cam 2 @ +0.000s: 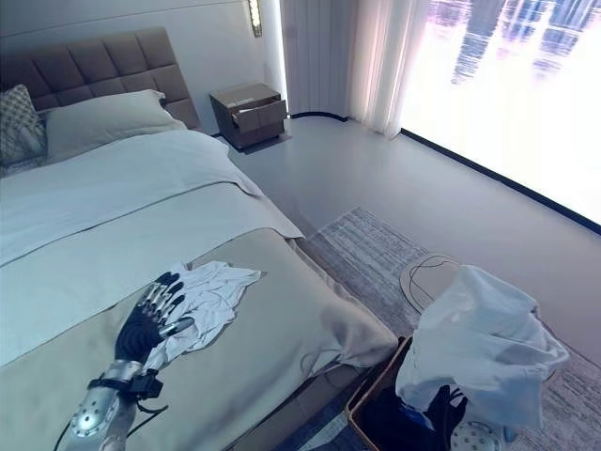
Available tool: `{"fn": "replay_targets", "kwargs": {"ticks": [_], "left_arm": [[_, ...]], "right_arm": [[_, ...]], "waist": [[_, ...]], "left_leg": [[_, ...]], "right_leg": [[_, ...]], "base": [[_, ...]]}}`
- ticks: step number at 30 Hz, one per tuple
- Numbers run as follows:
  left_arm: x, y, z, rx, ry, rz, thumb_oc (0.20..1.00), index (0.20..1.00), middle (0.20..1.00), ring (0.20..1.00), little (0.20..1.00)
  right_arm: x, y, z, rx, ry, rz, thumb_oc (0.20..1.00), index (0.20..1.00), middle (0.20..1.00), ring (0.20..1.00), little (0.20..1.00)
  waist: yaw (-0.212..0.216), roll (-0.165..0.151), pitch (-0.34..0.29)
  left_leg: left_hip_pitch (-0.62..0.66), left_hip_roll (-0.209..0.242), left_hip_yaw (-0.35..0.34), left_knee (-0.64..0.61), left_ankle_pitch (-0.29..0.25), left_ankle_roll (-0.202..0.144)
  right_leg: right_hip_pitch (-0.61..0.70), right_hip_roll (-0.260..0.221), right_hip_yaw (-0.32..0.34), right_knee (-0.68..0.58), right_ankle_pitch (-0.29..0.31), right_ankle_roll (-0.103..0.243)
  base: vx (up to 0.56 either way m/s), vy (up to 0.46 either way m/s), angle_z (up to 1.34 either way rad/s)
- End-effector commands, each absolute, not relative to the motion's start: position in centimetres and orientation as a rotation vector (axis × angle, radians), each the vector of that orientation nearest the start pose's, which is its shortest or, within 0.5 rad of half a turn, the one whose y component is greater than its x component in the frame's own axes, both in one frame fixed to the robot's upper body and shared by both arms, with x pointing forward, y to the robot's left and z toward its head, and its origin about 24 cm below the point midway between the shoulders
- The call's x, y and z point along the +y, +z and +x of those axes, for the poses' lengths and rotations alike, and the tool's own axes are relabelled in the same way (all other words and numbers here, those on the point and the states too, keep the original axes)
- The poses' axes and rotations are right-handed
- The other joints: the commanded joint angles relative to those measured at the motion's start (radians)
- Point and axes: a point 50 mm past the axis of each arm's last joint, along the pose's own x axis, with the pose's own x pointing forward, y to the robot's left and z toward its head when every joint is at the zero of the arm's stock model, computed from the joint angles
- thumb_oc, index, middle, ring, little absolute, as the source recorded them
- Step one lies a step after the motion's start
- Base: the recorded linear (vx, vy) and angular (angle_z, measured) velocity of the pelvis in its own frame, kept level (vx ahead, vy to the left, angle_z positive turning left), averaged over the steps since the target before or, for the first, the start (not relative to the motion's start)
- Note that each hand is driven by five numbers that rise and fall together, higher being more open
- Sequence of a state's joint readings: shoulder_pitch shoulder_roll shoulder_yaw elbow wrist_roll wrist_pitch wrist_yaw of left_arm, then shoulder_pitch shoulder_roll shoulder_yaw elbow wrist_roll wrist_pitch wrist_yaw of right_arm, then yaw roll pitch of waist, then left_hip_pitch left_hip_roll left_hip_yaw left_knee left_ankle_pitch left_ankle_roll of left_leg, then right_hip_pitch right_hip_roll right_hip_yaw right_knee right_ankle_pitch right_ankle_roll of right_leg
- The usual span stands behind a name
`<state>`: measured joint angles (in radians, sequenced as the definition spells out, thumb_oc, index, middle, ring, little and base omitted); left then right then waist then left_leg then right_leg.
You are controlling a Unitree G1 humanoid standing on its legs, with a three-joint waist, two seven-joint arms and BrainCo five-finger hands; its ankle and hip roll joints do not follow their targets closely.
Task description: Pick up clothes into the bucket
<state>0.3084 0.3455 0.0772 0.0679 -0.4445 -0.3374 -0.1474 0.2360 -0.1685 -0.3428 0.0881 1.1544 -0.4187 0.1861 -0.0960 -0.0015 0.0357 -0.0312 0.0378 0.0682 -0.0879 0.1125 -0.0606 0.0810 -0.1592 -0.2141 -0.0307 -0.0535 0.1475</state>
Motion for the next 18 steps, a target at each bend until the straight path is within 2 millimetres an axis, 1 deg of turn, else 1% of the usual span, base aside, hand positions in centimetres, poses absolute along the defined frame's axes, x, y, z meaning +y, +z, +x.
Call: {"fn": "replay_targets", "kwargs": {"ticks": [1,2,3,4,7,8,10,11,12,13,15,16,18], "left_arm": [[26.9,4.5,18.4,-0.173,0.153,-0.004,1.000,1.000,1.000,1.000,1.000],[27.1,4.6,18.3,-0.181,0.167,-0.001,1.000,1.000,1.000,1.000,1.000],[27.3,4.8,18.1,-0.196,0.187,0.012,1.000,1.000,1.000,1.000,1.000],[27.5,5.1,18.1,-0.211,0.196,0.023,1.000,1.000,1.000,1.000,1.000],[27.6,6.3,18.1,-0.275,0.215,0.047,1.000,1.000,1.000,1.000,1.000],[27.6,6.3,18.2,-0.276,0.215,0.047,1.000,1.000,1.000,1.000,1.000],[27.6,8.1,18.4,-0.379,0.224,0.054,1.000,1.000,1.000,1.000,1.000],[27.4,8.9,18.6,-0.422,0.226,0.048,1.000,1.000,1.000,1.000,1.000],[27.4,8.9,18.6,-0.425,0.227,0.047,1.000,1.000,1.000,1.000,1.000],[26.9,10.8,19.2,-0.536,0.215,0.012,1.000,1.000,1.000,1.000,1.000],[26.6,12.1,19.5,-0.619,0.208,-0.026,1.000,1.000,1.000,1.000,1.000],[26.4,12.7,19.6,-0.654,0.202,-0.045,1.000,1.000,1.000,1.000,1.000],[26.2,13.9,19.8,-0.721,0.195,-0.067,1.000,1.000,1.000,1.000,1.000]], "right_arm": [[-30.3,3.9,17.0,-0.486,-0.497,0.732,0.200,0.200,0.200,0.200,0.200],[-30.2,3.7,17.0,-0.460,-0.494,0.713,0.200,0.200,0.200,0.200,0.200],[-30.3,2.9,16.8,-0.389,-0.502,0.659,0.200,0.200,0.200,0.200,0.200],[-30.2,2.6,16.8,-0.352,-0.493,0.626,0.200,0.200,0.200,0.200,0.200],[-30.2,0.3,16.6,-0.218,-0.526,0.587,0.200,0.200,0.200,0.200,0.200],[-30.3,0.3,16.7,-0.219,-0.526,0.587,0.200,0.200,0.200,0.200,0.200],[-30.4,-0.7,17.2,-0.148,-0.549,0.523,0.200,0.200,0.200,0.200,0.200],[-30.5,-0.8,18.0,-0.142,-0.559,0.515,0.200,0.200,0.200,0.200,0.200],[-30.5,-0.8,18.1,-0.145,-0.558,0.515,0.200,0.200,0.200,0.200,0.200],[-30.5,-0.8,20.0,-0.147,-0.576,0.530,0.200,0.200,0.200,0.200,0.200],[-30.4,-0.6,21.5,-0.143,-0.589,0.525,0.200,0.200,0.200,0.200,0.200],[-30.3,-0.4,22.3,-0.146,-0.585,0.527,0.200,0.200,0.200,0.200,0.200],[-30.3,-0.1,23.7,-0.128,-0.581,0.499,0.200,0.200,0.200,0.200,0.200]], "waist": [[0.000,-0.037,0.017],[0.001,-0.038,0.018],[0.003,-0.040,0.021],[0.004,-0.041,0.026],[0.009,-0.043,0.052],[0.008,-0.043,0.053],[0.019,-0.046,0.115],[0.023,-0.047,0.144],[0.022,-0.046,0.146],[0.030,-0.041,0.215],[0.037,-0.032,0.264],[0.041,-0.027,0.282],[0.051,-0.015,0.295]], "left_leg": [[0.028,0.010,-0.001,0.045,-0.106,0.025],[0.027,0.011,-0.001,0.046,-0.106,0.025],[0.024,0.011,-0.001,0.048,-0.106,0.025],[0.021,0.011,-0.002,0.050,-0.106,0.025],[-0.003,0.008,-0.010,0.081,-0.114,0.028],[-0.006,0.008,-0.010,0.086,-0.116,0.028],[-0.061,0.003,-0.025,0.153,-0.130,0.033],[-0.093,0.001,-0.031,0.190,-0.138,0.036],[-0.099,0.001,-0.031,0.198,-0.141,0.036],[-0.179,0.002,-0.039,0.286,-0.156,0.041],[-0.250,-0.001,-0.044,0.349,-0.162,0.042],[-0.294,-0.004,-0.046,0.380,-0.165,0.043],[-0.377,-0.012,-0.050,0.429,-0.169,0.043]], "right_leg": [[-0.091,-0.045,-0.003,0.008,0.131,0.046],[-0.091,-0.045,-0.003,0.008,0.131,0.045],[-0.093,-0.045,-0.003,0.010,0.131,0.045],[-0.095,-0.046,-0.003,0.011,0.131,0.044],[-0.112,-0.048,-0.001,0.029,0.124,0.041],[-0.114,-0.049,-0.001,0.031,0.123,0.041],[-0.146,-0.056,0.003,0.075,0.111,0.033],[-0.167,-0.061,0.003,0.099,0.106,0.030],[-0.171,-0.062,0.003,0.104,0.104,0.030],[-0.237,-0.079,0.007,0.168,0.096,0.024],[-0.305,-0.091,0.012,0.222,0.093,0.016],[-0.347,-0.094,0.016,0.254,0.089,0.012],[-0.428,-0.100,0.023,0.306,0.080,0.006]], "base": [[-0.01,-0.013,-0.07],[-0.01,-0.013,-0.06],[0.00,0.000,0.00],[-0.03,-0.005,-0.04],[-0.05,-0.002,-0.02],[-0.11,-0.004,-0.01],[-0.20,-0.005,0.01],[-0.17,0.002,0.06],[-0.30,0.020,0.06],[-0.29,0.024,0.06],[-0.31,0.025,0.08],[-0.22,0.028,0.16],[-0.17,0.033,0.16]]}}
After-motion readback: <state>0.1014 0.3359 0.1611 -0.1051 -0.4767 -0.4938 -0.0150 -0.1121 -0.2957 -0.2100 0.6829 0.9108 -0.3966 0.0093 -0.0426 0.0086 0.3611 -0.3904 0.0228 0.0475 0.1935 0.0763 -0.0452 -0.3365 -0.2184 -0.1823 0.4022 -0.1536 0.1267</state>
